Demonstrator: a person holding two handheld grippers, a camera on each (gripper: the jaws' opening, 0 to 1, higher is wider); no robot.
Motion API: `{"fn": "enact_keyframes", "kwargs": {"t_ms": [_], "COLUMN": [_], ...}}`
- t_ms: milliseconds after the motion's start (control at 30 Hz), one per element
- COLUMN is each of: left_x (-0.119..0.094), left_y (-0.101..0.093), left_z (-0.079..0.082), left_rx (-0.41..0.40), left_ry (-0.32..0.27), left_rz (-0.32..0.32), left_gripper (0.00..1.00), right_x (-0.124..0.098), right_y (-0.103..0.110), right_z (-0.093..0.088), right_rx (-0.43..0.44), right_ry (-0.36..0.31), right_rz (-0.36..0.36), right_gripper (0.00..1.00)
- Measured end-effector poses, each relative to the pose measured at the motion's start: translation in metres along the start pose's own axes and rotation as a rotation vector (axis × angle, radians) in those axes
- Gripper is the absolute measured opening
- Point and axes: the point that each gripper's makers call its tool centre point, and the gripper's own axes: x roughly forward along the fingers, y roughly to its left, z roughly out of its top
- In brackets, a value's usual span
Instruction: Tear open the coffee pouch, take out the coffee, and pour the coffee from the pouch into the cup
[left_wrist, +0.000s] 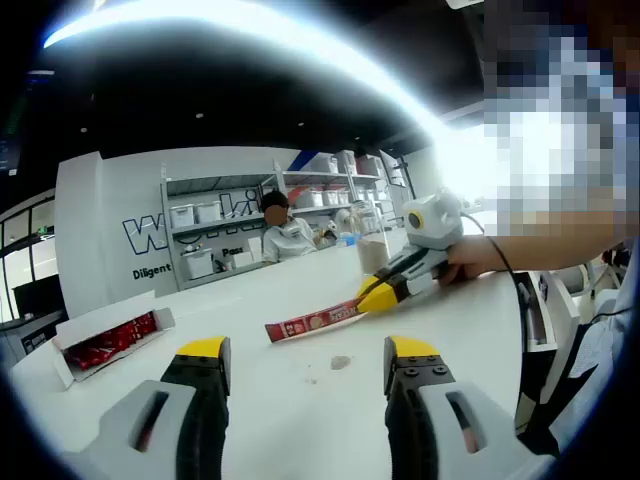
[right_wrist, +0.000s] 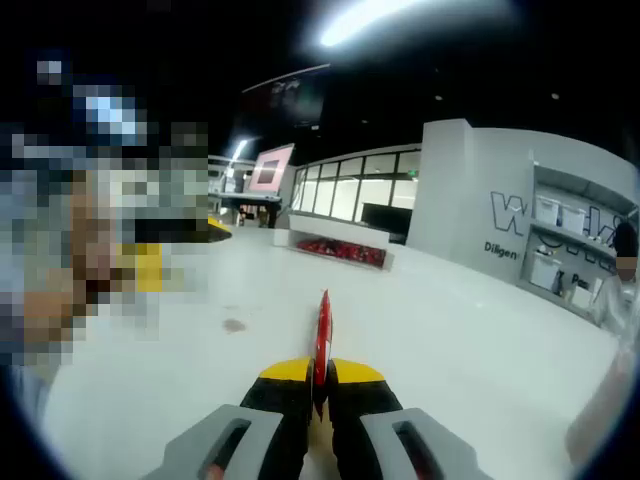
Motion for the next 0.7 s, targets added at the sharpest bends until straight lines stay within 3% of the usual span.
{"fn": "enact_keyframes", "kwargs": {"t_ms": [533, 700], "left_x": [0.001, 0.001], "left_y": [0.0, -0.004], "left_z": [-0.001, 0.001], "left_rx": [0.003, -0.002], "left_ry": [0.003, -0.007], "left_rz": [-0.001, -0.024], "left_gripper": [0.63, 0.53], "right_x": [-0.013, -0.016], "right_y": [0.007, 0.009], "right_z": [-0.003, -0.003], "right_rx": [0.004, 0.014], "right_ry": [0.007, 0.005], "right_rz": [0.004, 0.011], "right_gripper": [0.07, 0.07]}}
